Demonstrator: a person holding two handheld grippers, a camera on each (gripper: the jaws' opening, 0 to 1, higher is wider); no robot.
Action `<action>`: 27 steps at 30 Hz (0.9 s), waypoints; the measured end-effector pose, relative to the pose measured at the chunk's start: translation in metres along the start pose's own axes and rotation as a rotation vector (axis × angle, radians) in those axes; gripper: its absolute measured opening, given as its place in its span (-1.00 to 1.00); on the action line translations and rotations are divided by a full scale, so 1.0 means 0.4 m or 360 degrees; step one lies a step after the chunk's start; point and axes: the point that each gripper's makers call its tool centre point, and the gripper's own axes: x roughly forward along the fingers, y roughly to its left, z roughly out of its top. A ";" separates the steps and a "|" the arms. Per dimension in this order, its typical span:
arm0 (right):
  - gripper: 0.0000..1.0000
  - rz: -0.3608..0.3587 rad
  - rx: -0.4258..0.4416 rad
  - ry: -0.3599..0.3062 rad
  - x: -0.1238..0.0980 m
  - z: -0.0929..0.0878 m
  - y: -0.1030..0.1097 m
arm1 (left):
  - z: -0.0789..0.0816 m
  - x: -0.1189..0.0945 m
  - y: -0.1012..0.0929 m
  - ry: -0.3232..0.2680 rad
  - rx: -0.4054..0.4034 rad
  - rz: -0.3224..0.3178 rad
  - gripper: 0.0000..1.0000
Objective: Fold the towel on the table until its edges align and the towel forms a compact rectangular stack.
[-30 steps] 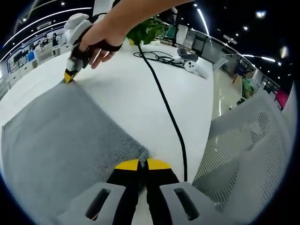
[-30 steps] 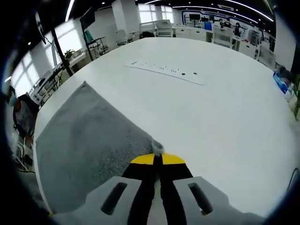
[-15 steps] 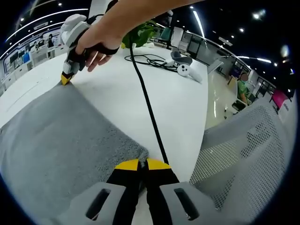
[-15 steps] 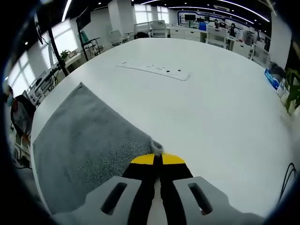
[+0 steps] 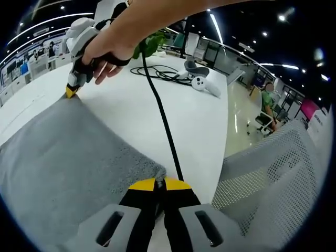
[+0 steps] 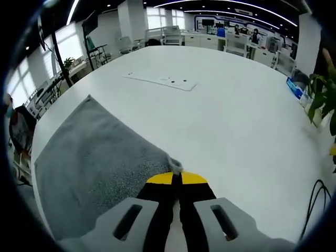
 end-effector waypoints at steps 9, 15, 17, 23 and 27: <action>-1.00 -0.0022 0.0061 -0.0039 -0.023 0.010 -0.014 | 0.032 -0.002 -0.006 -0.0062 -0.0015 0.0000 -0.93; -1.00 -0.0019 0.0110 -0.0073 -0.041 0.035 -0.011 | 0.056 -0.031 0.010 -0.0130 -0.0032 0.0023 -0.93; -1.00 -0.0021 0.0113 -0.0080 -0.044 0.045 -0.012 | 0.064 -0.044 0.016 -0.0151 -0.0045 0.0032 -0.93; -1.00 -0.0015 0.0190 -0.0109 -0.054 0.079 -0.006 | 0.094 -0.088 0.032 -0.0222 -0.0043 0.0058 -0.93; -1.00 -0.0008 0.0257 -0.0117 -0.066 0.101 -0.001 | 0.113 -0.124 0.047 -0.0273 -0.0039 0.0078 -0.93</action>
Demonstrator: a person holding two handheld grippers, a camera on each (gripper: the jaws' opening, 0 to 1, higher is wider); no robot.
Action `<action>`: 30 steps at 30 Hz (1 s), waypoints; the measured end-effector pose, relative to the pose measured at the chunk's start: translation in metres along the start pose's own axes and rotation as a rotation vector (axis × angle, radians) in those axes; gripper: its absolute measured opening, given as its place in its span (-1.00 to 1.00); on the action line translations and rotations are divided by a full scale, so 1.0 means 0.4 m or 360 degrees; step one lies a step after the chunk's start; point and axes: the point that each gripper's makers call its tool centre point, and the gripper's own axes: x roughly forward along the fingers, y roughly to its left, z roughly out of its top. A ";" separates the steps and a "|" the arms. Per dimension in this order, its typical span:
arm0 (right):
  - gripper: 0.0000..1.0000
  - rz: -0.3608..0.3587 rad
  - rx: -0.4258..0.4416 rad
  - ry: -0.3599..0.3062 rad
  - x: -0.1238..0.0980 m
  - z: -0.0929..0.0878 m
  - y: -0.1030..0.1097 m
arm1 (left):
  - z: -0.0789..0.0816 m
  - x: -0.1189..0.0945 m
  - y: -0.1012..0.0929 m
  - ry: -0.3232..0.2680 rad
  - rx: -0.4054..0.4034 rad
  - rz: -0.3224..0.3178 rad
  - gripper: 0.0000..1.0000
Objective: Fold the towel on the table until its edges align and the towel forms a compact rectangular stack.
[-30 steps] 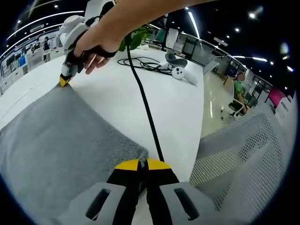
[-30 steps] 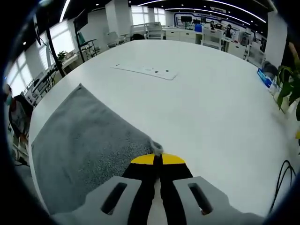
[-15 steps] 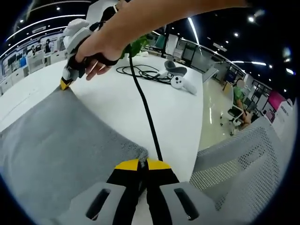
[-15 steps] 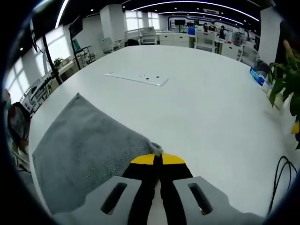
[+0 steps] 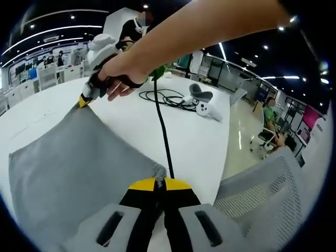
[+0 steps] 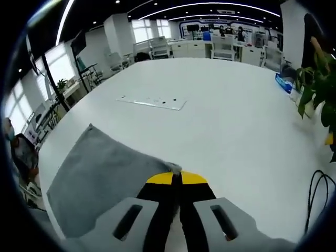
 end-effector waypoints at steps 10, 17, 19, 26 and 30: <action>-1.00 0.0012 0.0120 -0.0052 -0.048 0.055 0.074 | 0.048 -0.073 0.047 -0.0113 -0.0035 0.0058 -0.93; -1.00 0.0037 0.0195 -0.0074 -0.074 0.095 0.124 | 0.077 -0.118 0.075 -0.0185 -0.0034 0.0104 -0.93; -1.00 0.0042 0.0211 -0.0076 -0.079 0.104 0.134 | 0.087 -0.131 0.076 -0.0205 -0.0030 0.0115 -0.93; -1.00 0.0046 0.0210 -0.0080 -0.096 0.130 0.161 | 0.113 -0.178 0.091 -0.0270 -0.0039 0.0156 -0.93; -1.00 0.0052 0.0231 -0.0082 -0.102 0.141 0.180 | 0.115 -0.199 0.100 -0.0286 -0.0026 0.0176 -0.93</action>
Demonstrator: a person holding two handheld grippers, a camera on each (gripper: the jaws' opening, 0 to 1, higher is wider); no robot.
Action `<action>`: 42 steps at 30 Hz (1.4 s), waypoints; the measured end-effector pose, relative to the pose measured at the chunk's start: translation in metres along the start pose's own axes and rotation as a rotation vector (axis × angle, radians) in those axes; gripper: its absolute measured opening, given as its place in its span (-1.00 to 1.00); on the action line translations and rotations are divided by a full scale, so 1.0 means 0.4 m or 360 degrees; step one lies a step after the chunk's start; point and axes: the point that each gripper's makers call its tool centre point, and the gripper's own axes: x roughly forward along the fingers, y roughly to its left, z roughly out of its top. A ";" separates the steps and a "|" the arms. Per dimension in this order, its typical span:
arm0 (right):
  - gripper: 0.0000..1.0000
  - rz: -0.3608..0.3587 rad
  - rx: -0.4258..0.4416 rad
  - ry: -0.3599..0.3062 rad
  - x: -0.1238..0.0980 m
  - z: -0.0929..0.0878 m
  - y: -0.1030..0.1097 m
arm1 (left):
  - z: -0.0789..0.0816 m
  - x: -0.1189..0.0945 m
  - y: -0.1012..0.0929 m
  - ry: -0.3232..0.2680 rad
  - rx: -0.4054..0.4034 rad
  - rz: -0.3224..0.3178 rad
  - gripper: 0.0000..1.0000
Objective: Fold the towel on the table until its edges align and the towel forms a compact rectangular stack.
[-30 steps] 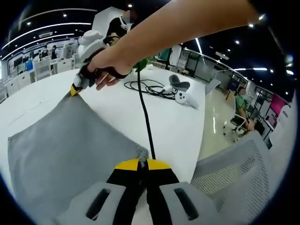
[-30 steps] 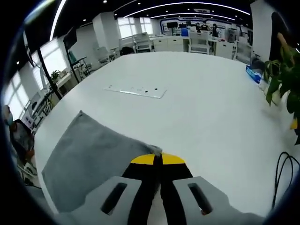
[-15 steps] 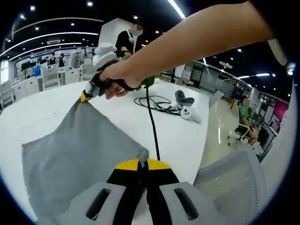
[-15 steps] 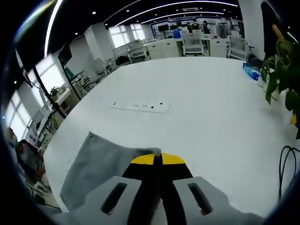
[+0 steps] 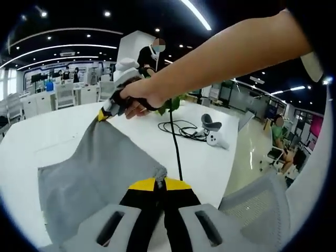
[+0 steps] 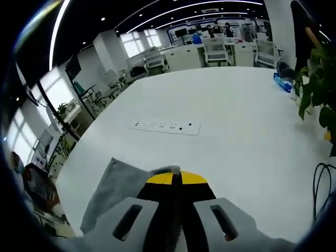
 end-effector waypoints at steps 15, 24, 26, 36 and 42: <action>-1.00 0.0022 0.0039 -0.0008 0.006 0.046 0.077 | 0.007 -0.078 0.041 -0.0055 0.0000 0.0092 -0.93; -1.00 0.0044 0.0030 -0.0007 0.011 0.065 0.130 | 0.008 -0.115 0.065 -0.0083 0.0030 0.0143 -0.93; -1.00 0.0048 0.0026 -0.0006 0.010 0.066 0.141 | 0.007 -0.125 0.069 -0.0087 0.0028 0.0157 -0.93; -1.00 0.0064 0.0050 -0.0018 0.010 0.089 0.192 | 0.004 -0.162 0.090 -0.0106 0.0040 0.0195 -0.93; -1.00 0.0065 0.0047 -0.0025 0.008 0.093 0.216 | -0.005 -0.180 0.091 -0.0108 0.0036 0.0203 -0.93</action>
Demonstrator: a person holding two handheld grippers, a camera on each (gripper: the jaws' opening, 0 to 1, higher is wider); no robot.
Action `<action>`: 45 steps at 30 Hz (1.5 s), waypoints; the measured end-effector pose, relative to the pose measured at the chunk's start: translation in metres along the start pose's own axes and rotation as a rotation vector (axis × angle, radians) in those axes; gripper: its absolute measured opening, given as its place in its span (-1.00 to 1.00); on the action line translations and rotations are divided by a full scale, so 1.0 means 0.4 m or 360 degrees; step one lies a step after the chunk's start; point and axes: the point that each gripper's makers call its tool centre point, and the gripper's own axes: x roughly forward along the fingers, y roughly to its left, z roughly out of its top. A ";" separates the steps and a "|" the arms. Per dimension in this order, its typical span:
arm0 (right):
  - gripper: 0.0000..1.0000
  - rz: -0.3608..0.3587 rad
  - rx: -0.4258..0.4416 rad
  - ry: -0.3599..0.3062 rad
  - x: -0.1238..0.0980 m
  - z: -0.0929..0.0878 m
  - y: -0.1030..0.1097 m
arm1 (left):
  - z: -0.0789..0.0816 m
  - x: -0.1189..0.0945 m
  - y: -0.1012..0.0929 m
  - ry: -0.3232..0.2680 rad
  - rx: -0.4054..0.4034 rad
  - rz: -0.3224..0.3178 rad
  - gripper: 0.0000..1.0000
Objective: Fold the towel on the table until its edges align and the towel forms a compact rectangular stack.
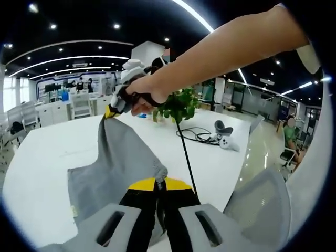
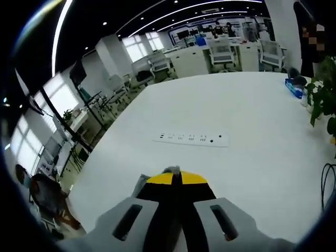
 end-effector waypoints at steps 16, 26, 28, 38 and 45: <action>-1.00 -0.0040 0.0048 -0.0004 0.021 -0.014 0.043 | -0.047 -0.075 0.050 0.0060 -0.0053 0.0104 -0.93; -1.00 -0.0042 0.0025 0.0010 0.062 -0.047 0.081 | -0.111 -0.090 0.083 0.0137 -0.0073 0.0120 -0.93; -1.00 -0.0042 0.0022 0.0009 0.067 -0.052 0.087 | -0.124 -0.091 0.089 0.0155 -0.0086 0.0115 -0.93; -1.00 -0.0038 0.0135 -0.0001 0.091 -0.078 0.094 | -0.153 -0.098 0.089 0.0199 -0.0085 0.0081 -0.93; -1.00 -0.0043 0.0147 0.0021 0.102 -0.088 0.109 | -0.176 -0.105 0.084 0.0210 -0.0090 0.0050 -0.93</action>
